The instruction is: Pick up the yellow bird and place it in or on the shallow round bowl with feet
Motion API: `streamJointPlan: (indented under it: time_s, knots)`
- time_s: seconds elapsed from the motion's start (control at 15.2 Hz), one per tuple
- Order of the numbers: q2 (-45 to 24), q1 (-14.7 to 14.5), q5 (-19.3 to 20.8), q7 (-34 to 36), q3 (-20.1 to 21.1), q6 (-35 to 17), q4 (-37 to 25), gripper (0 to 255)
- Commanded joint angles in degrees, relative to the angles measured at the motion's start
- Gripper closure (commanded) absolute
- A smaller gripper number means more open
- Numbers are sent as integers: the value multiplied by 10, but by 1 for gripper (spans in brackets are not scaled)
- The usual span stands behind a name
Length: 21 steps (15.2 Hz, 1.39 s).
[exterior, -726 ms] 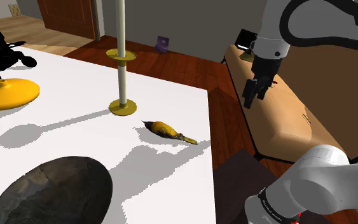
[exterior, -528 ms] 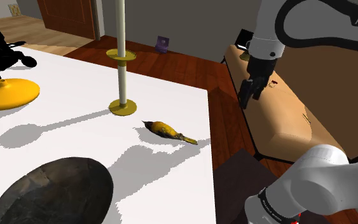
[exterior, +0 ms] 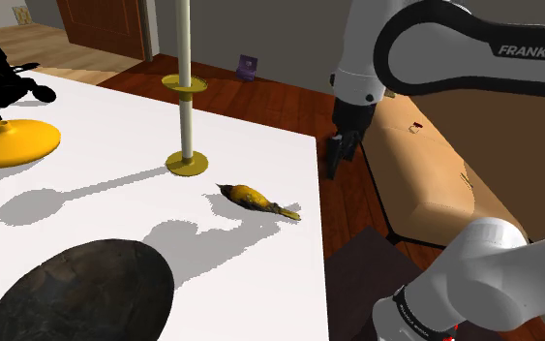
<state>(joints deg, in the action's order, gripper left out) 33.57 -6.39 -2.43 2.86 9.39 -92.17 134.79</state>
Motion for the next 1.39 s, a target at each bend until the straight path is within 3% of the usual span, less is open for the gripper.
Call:
streamJointPlan:
  time_s: [0.0, 0.73, 1.32]
  knots:
    - [-23, -13, -10, 4, 17, -17, -13, 0]
    - [-160, -71, -27, 34, 112, -116, -89, 0]
    - [-167, -73, -28, 35, 117, -176, -36, 0]
